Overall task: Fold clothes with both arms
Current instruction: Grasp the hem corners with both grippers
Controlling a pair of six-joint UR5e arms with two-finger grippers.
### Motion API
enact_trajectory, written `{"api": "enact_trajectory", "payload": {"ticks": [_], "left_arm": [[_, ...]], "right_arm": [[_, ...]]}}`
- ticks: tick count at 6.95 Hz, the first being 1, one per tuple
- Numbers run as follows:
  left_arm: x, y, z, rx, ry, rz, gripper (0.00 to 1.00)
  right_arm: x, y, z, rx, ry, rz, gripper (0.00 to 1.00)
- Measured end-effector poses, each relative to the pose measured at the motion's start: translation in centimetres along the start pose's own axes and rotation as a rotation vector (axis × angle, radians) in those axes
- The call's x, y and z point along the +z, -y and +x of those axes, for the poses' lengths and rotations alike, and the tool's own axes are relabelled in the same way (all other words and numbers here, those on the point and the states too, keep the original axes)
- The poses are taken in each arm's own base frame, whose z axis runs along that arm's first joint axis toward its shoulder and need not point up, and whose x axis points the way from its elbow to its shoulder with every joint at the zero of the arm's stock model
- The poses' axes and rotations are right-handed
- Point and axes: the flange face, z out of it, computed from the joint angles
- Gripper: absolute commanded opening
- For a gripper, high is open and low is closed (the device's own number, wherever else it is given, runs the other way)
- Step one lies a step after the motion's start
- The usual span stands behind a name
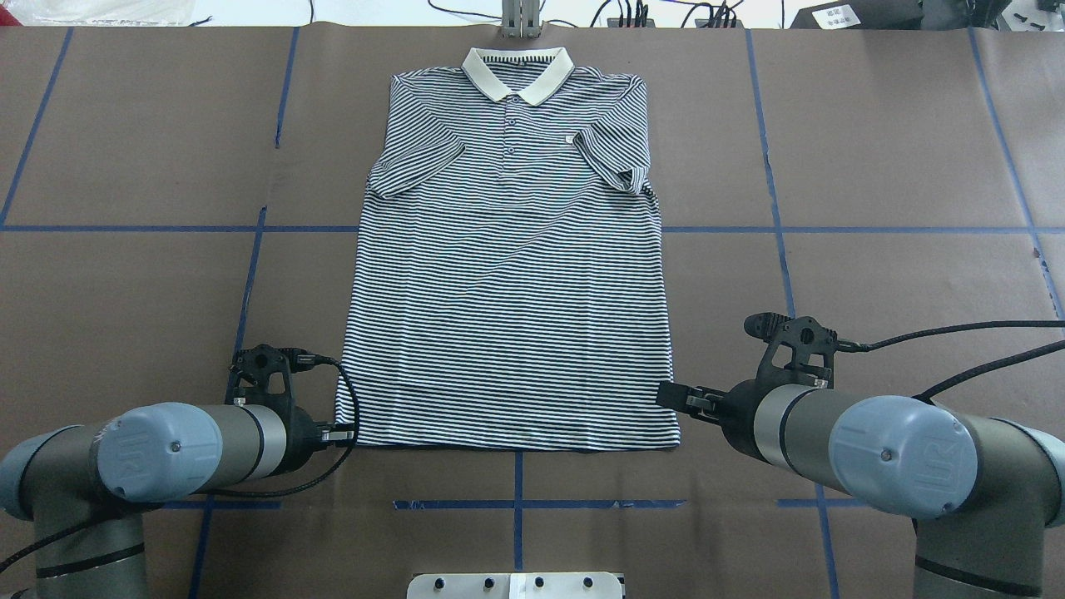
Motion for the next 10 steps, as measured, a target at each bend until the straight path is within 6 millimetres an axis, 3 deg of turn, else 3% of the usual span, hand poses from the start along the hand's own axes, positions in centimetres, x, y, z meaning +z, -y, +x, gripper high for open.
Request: {"api": "enact_trajectory", "payload": {"ticks": [6, 8, 10], "left_arm": [[-0.9, 0.3, 2.3, -0.001, -0.045, 0.004, 0.0], [-1.0, 0.3, 2.5, -0.001, -0.049, 0.003, 0.0], [-1.0, 0.3, 2.5, -0.001, -0.05, 0.002, 0.0]], "right_arm": [[4.9, -4.0, 0.0, 0.058, -0.064, 0.066, 0.65], [7.1, -5.7, -0.8, 0.039, -0.077, 0.078, 0.61], [8.0, -6.8, -0.9, 0.022, -0.085, 0.088, 0.61]]}}
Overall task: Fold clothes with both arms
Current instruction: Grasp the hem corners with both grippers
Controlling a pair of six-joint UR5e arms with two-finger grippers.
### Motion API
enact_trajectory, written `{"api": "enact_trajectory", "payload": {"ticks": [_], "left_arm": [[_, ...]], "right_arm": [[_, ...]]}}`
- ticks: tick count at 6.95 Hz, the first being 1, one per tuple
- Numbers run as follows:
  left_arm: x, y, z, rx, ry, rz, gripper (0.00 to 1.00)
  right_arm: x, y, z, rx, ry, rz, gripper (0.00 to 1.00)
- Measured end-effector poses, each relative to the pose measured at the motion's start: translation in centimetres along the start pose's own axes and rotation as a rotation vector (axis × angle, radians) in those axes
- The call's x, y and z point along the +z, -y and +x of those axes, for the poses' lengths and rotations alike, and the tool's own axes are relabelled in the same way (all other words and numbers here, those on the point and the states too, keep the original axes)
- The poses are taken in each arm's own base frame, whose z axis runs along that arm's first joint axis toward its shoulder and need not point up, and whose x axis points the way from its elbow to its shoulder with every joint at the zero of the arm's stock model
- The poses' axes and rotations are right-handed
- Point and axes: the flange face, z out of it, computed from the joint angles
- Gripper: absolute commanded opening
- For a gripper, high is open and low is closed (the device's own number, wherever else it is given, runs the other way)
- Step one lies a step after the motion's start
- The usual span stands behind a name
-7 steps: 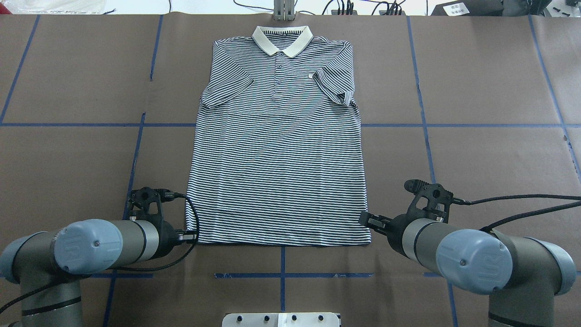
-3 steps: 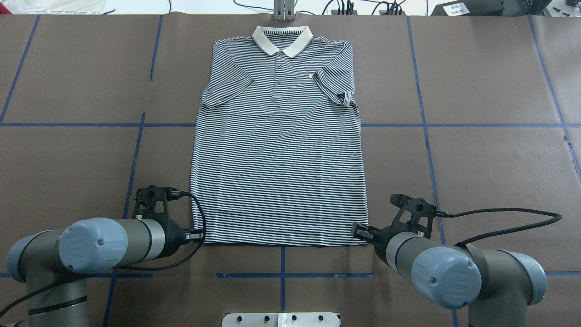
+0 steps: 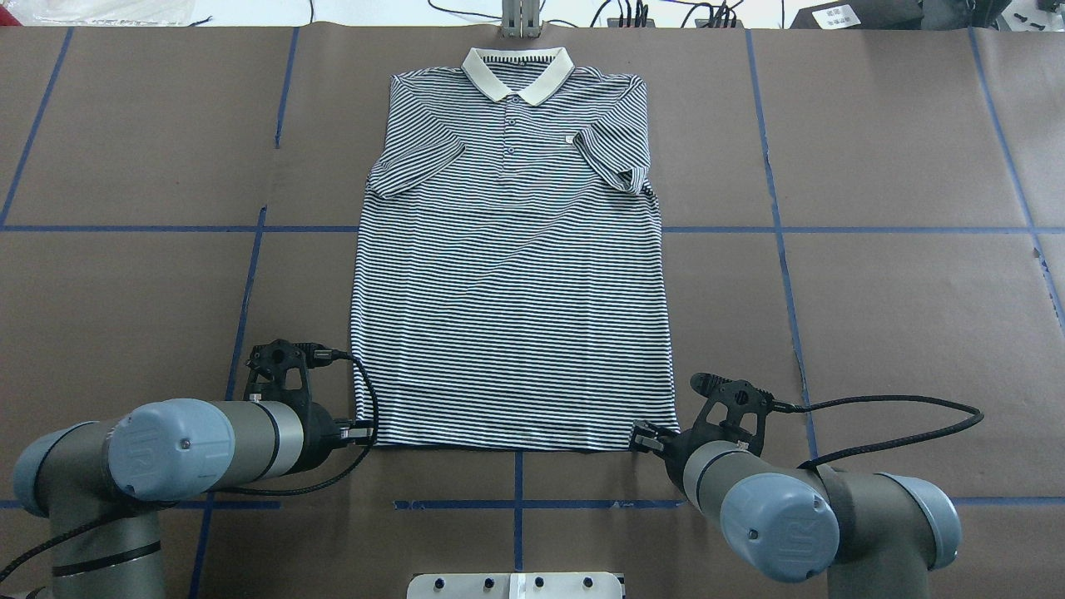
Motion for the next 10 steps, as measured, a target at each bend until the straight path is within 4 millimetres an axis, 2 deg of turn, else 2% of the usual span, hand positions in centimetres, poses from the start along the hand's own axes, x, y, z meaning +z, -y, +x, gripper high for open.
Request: {"api": "enact_trajectory", "payload": {"ticks": [2, 8, 10], "left_arm": [[0.02, -0.01, 0.0, 0.0, 0.0, -0.001, 0.0], [0.01, 0.0, 0.01, 0.0, -0.002, 0.0, 0.0], [0.0, -0.01, 0.01, 0.001, -0.002, -0.001, 0.0]], "right_arm": [[0.15, -0.22, 0.1, -0.01, -0.013, 0.007, 0.55], [0.28, 0.12, 0.27, -0.025, -0.036, 0.018, 0.55], [0.37, 0.11, 0.32, -0.025, -0.038, 0.02, 0.48]]}}
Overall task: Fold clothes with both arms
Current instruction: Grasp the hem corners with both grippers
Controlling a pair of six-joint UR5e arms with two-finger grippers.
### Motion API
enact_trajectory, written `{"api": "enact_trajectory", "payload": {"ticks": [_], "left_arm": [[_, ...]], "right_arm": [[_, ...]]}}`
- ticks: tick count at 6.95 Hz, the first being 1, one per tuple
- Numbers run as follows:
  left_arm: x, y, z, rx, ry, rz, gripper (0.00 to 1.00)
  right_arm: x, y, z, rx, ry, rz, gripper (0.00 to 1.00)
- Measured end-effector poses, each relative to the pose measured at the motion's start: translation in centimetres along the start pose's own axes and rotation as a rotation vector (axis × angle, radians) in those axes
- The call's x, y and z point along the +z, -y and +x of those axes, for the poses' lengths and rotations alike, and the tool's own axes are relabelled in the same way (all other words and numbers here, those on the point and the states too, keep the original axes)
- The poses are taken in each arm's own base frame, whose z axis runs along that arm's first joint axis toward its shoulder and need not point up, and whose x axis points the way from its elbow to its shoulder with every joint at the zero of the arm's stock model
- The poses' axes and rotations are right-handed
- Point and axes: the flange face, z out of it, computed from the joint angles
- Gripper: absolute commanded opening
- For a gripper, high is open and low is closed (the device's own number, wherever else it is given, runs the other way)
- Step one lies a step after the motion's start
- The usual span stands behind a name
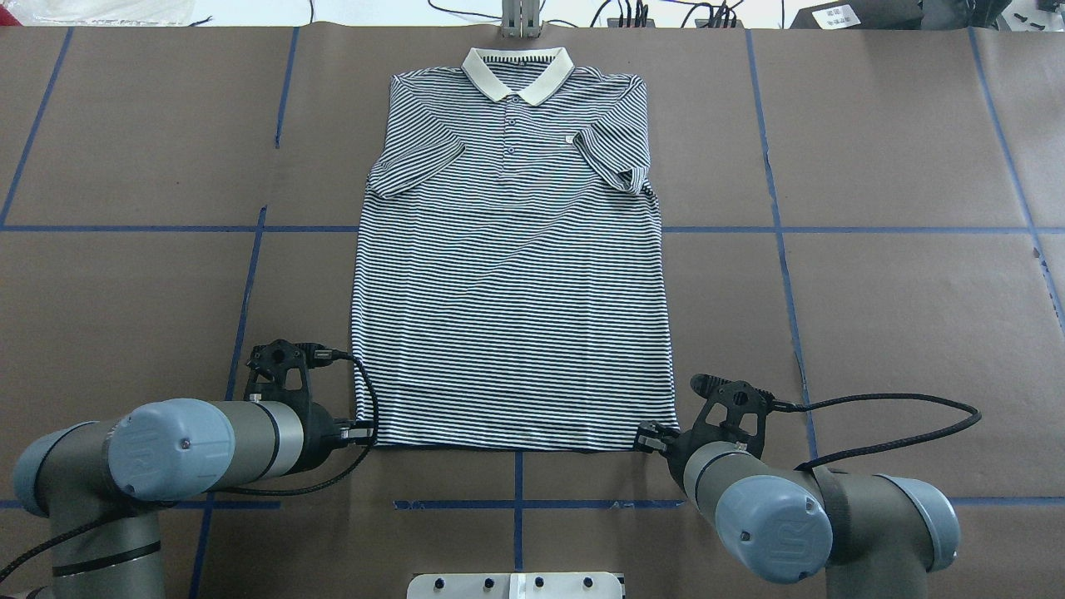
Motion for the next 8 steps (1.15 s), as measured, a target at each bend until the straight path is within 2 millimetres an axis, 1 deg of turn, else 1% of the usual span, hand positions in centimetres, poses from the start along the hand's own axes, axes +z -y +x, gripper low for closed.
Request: {"api": "enact_trajectory", "payload": {"ticks": [3, 4, 5, 7, 8], "left_arm": [[-0.01, 0.0, 0.01, 0.001, -0.001, 0.0, 0.0], [-0.01, 0.0, 0.01, 0.001, -0.001, 0.0, 0.0], [-0.01, 0.0, 0.01, 0.001, -0.001, 0.0, 0.0], [-0.01, 0.0, 0.02, 0.001, -0.002, 0.0, 0.0], [-0.02, 0.0, 0.0, 0.001, -0.002, 0.0, 0.0]], "right_arm": [[0.07, 0.04, 0.02, -0.001, -0.001, 0.006, 0.47], [0.08, 0.02, 0.02, -0.001, -0.001, 0.007, 0.4], [0.1, -0.01, 0.0, -0.001, -0.001, 0.008, 0.36], [0.17, -0.06, 0.04, -0.002, -0.003, 0.009, 0.38], [0.21, -0.08, 0.07, -0.003, -0.003, 0.011, 0.37]]}}
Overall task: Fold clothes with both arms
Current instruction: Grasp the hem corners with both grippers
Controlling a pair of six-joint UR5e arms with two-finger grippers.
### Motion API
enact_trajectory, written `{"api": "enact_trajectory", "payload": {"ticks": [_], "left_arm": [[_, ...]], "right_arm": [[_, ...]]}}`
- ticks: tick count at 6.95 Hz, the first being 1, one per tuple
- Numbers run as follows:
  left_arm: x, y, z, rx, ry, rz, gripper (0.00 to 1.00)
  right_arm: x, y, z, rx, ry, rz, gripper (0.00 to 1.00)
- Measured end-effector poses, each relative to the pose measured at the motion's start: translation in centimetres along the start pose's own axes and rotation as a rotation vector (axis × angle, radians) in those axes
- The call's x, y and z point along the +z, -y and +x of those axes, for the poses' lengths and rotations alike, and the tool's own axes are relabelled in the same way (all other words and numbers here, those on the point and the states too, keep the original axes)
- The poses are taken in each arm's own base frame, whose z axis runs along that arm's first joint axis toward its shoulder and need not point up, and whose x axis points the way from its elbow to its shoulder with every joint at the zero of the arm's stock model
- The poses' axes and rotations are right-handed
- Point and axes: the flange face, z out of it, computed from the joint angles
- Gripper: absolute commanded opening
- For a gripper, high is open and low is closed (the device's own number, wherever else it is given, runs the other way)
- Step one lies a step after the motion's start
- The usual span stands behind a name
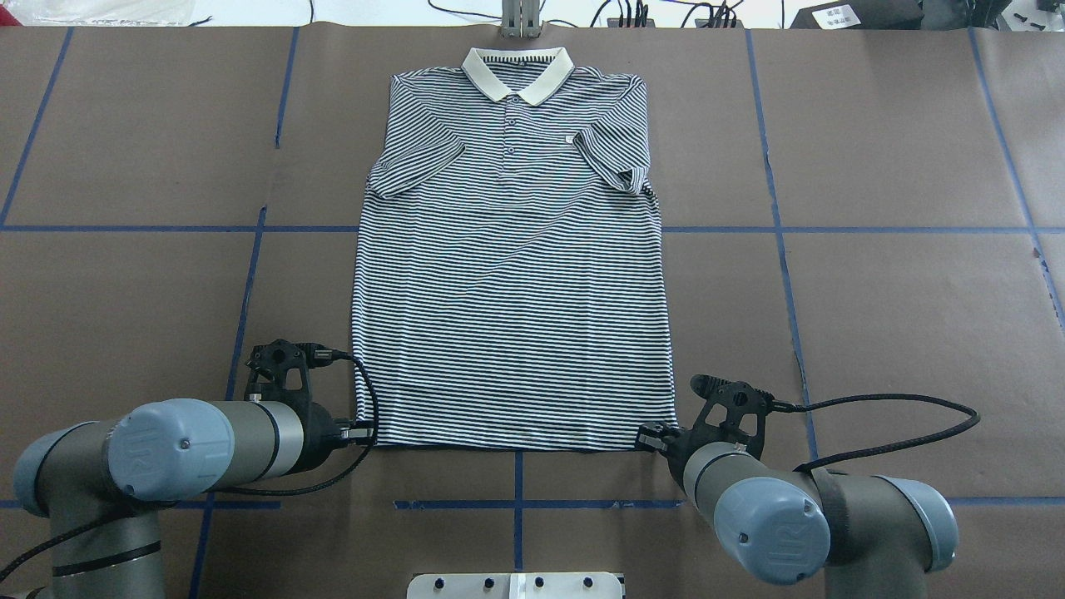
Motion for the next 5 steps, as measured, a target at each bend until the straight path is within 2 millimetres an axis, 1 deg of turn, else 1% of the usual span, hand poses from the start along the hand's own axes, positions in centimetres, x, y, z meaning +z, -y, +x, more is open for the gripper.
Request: {"api": "enact_trajectory", "payload": {"ticks": [1, 2, 5], "left_arm": [[0.0, 0.0, -0.01, 0.0, 0.0, 0.0, 0.0], [0.0, 0.0, 0.0, 0.0, 0.0, 0.0, 0.0], [-0.08, 0.01, 0.07, 0.0, -0.003, 0.001, 0.0]], "right_arm": [[0.01, 0.0, 0.0, 0.0, 0.0, 0.001, 0.17], [0.01, -0.01, -0.03, 0.001, 0.0, 0.002, 0.0], [-0.11, 0.14, -0.32, 0.013, 0.008, 0.015, 0.0]]}}
